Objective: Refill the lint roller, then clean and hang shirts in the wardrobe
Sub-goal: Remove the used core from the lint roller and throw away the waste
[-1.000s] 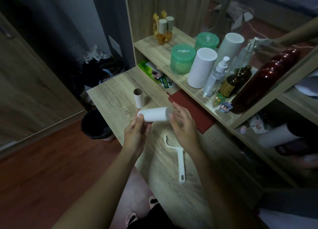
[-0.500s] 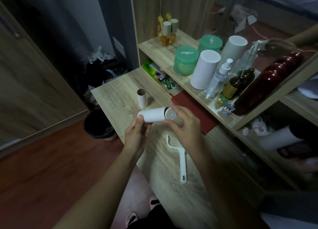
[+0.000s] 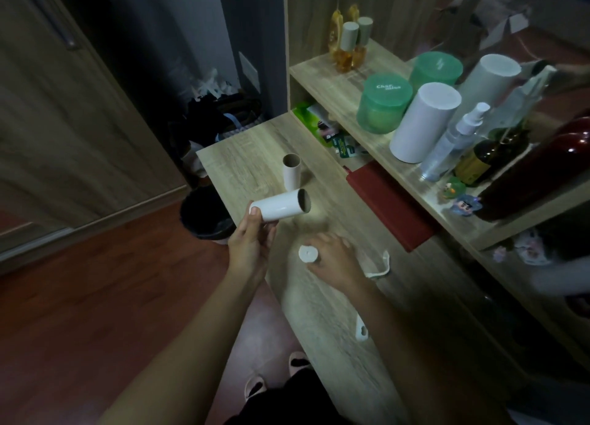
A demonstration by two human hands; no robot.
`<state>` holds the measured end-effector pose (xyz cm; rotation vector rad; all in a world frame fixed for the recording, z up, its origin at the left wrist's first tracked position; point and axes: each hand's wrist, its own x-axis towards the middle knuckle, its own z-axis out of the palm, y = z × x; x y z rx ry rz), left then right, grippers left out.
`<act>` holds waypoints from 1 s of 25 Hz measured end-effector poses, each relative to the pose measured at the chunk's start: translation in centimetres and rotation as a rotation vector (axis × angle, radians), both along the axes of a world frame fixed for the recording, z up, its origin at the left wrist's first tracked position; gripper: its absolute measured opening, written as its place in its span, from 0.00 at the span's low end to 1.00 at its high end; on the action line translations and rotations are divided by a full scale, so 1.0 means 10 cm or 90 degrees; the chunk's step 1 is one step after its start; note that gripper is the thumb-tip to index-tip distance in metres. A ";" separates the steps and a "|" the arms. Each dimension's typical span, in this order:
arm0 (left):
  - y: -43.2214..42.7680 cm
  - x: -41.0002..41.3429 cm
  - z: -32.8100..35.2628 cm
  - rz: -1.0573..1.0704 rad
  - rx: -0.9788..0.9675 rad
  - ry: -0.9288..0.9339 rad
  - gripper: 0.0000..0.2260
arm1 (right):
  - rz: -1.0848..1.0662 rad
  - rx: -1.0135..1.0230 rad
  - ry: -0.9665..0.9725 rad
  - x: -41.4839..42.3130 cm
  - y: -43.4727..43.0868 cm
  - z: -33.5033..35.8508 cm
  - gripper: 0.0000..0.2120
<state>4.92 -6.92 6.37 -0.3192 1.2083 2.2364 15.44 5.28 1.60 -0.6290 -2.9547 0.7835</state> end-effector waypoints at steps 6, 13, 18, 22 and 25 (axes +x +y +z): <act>-0.18 -0.10 -0.09 0.020 -0.034 0.009 0.14 | 0.072 0.019 -0.100 -0.16 -0.01 -0.23 0.22; -0.17 -0.07 -0.05 0.026 -0.219 0.154 0.19 | -0.045 -0.162 0.005 -0.08 0.15 -0.04 0.43; -0.04 0.10 0.13 0.009 -0.473 0.489 0.17 | -0.010 -0.114 0.130 -0.17 0.21 0.36 0.41; 0.04 0.24 0.15 -0.045 -0.438 0.548 0.15 | 0.032 -0.098 0.106 -0.28 0.19 0.46 0.35; 0.01 0.24 0.18 -0.081 -0.391 0.505 0.14 | 0.031 -0.063 0.113 -0.28 0.22 0.50 0.29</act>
